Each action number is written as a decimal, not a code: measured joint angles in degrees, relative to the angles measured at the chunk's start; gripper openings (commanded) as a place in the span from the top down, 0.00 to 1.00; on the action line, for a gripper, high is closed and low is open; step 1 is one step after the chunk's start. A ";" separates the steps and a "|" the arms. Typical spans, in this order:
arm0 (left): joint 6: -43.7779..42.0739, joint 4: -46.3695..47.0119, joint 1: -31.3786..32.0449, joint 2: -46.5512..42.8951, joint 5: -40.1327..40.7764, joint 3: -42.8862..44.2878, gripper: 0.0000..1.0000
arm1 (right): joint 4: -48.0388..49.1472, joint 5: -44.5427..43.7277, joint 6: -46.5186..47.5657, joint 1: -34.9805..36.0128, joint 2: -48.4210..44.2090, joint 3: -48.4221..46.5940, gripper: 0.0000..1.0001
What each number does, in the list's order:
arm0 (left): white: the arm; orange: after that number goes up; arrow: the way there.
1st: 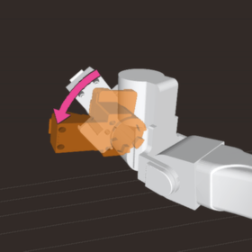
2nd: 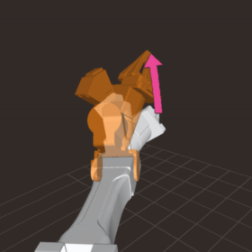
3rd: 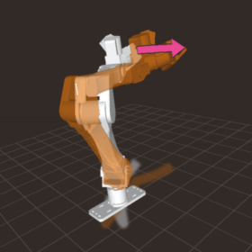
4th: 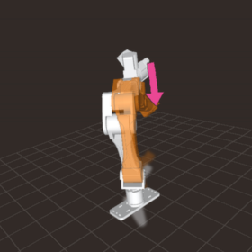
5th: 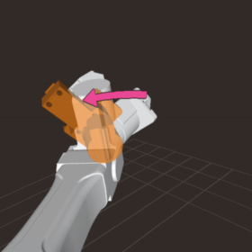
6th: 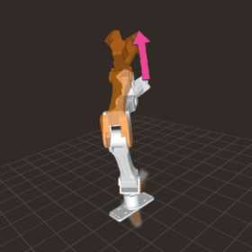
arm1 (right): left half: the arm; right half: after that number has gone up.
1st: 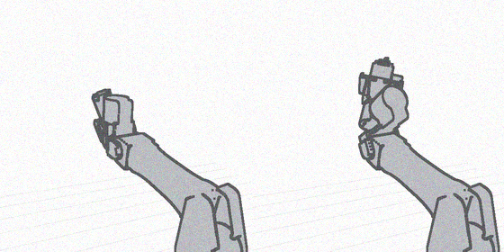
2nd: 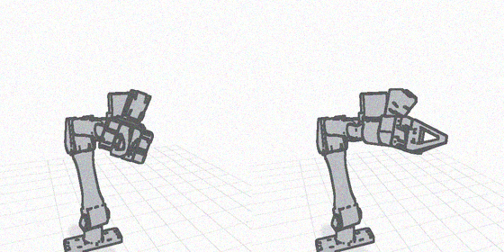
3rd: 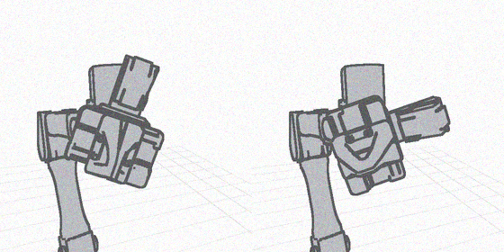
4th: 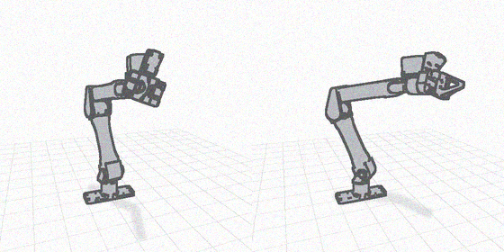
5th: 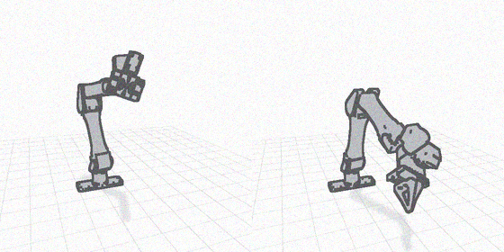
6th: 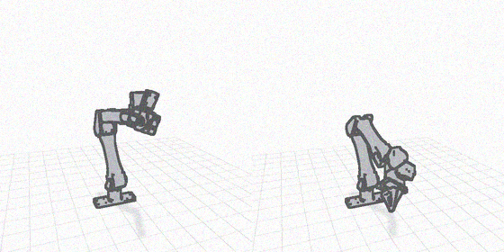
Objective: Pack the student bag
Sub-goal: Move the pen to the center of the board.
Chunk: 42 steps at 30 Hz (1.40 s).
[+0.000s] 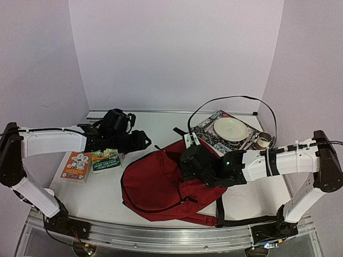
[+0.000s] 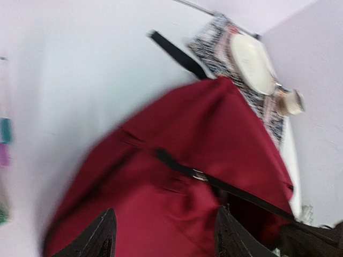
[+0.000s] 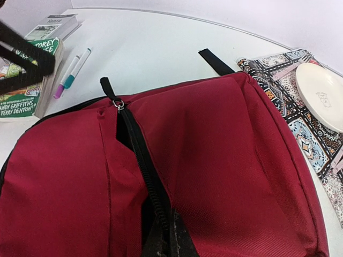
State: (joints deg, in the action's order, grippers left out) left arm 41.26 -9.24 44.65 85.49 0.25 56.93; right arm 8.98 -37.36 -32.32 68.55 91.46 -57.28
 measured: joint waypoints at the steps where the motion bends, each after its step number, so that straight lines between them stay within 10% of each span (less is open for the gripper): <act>1: -1.03 -1.90 -1.79 0.07 0.24 0.58 0.37 | -0.09 0.02 0.17 0.00 0.00 0.00 1.00; 19: -15.39 -21.25 -16.60 24.76 8.93 22.79 0.58 | -0.73 1.14 1.66 0.00 0.00 0.00 1.00; 42: -19.02 -25.49 -19.38 40.00 7.36 35.74 0.76 | -1.09 1.14 2.08 0.00 0.02 -0.02 1.00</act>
State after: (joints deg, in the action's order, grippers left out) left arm 22.23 -34.73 25.28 125.49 7.61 92.66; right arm 7.89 -36.23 -30.24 68.55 91.48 -57.30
